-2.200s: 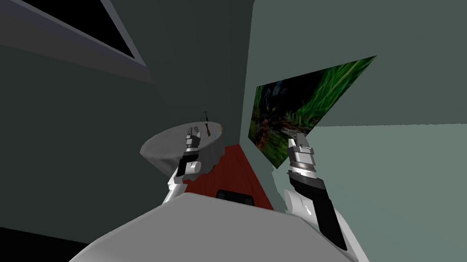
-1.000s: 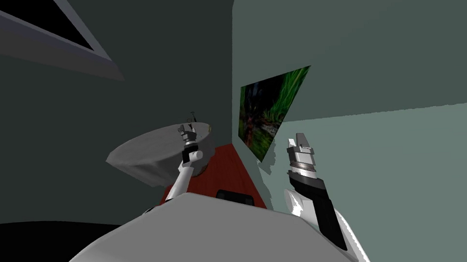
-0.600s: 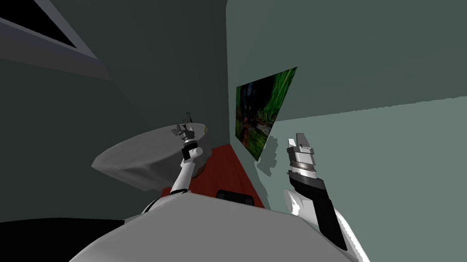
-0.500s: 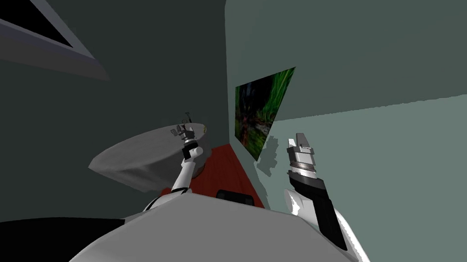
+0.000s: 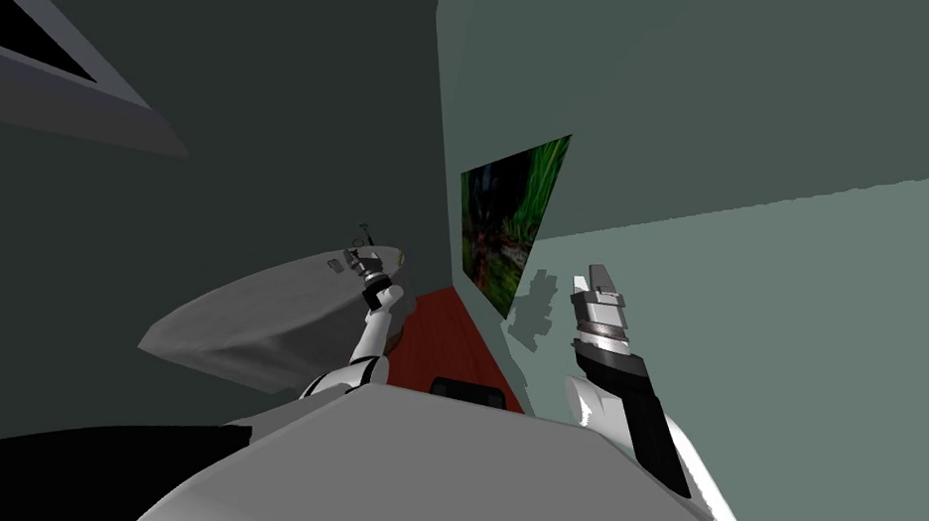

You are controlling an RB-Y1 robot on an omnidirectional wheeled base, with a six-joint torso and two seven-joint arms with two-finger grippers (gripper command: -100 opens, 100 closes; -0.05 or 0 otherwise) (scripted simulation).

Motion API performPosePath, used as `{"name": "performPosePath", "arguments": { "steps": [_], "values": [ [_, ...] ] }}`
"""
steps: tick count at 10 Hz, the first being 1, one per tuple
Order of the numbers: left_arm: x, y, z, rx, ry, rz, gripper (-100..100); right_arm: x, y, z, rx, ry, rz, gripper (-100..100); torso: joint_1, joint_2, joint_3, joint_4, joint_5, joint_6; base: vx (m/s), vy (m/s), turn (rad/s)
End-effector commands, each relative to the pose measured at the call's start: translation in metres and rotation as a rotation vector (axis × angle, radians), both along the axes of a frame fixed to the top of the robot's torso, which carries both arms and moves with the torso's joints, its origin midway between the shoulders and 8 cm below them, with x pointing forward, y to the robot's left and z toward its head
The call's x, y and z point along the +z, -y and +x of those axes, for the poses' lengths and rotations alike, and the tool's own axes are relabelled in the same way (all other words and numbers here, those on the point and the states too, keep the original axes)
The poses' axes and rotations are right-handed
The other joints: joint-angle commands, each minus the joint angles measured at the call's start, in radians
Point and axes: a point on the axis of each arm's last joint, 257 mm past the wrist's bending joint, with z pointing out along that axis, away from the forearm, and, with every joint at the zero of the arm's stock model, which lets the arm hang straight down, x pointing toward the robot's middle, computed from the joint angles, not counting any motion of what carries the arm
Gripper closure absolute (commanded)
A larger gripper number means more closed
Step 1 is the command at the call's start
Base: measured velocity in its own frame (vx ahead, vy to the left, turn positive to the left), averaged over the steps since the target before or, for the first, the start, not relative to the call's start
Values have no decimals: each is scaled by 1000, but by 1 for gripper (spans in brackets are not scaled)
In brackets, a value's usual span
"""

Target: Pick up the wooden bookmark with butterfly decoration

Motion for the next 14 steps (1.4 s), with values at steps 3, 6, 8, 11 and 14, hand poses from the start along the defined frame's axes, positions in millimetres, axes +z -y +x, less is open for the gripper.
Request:
{"name": "performPosePath", "arguments": {
  "steps": [3,6,8,11,14],
  "values": [
    [-18,-24,3,31,27,-97,-100,0,0,0,0,0,0,0,2,0,0,0,0,0,13,-8,-52],
    [-34,-50,2,71,80,-215,-100,0,0,0,0,0,0,0,3,-1,0,0,1,0,18,9,-72],
    [-46,-69,-1,110,139,-323,-100,0,0,0,0,0,0,0,3,0,0,0,1,0,19,29,-72],
    [-65,-84,-3,146,182,-431,-100,0,0,0,0,0,0,0,5,0,0,0,1,-1,13,47,-51],
    [-89,-94,-4,180,206,-531,-100,0,0,0,0,0,0,0,5,0,0,0,1,-1,15,58,-37]
  ]
}}
